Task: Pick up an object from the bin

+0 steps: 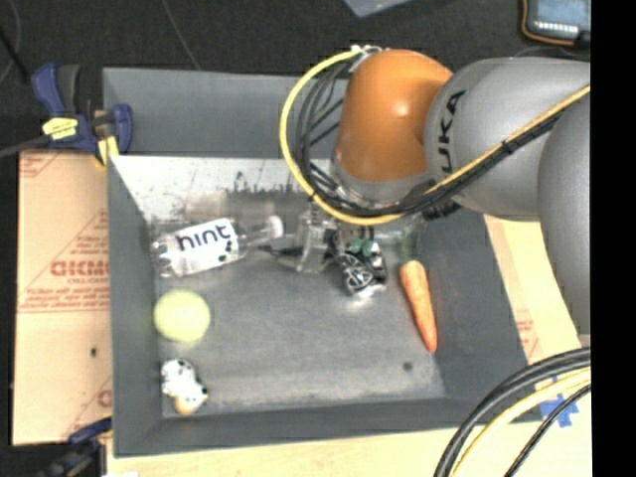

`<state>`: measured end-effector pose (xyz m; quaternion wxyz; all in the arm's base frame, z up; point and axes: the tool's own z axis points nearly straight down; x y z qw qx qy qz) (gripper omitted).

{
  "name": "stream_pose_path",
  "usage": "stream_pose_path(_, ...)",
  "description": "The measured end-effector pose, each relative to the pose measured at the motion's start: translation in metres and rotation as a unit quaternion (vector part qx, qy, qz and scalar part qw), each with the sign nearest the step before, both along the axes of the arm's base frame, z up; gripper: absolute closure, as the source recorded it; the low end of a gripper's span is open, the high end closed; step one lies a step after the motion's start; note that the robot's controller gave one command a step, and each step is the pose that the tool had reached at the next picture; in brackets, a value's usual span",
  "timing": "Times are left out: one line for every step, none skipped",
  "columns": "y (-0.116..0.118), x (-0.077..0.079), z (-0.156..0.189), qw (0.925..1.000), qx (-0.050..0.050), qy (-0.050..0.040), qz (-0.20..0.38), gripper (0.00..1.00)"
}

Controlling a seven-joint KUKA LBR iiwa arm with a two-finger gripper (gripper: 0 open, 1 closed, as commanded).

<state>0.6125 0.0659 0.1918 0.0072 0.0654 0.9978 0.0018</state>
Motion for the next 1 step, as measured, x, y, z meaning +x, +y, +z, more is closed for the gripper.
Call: stream_pose_path(0.0, -0.0001, -0.0001, 1.0, 0.0, 0.0002, 0.0, 1.0)
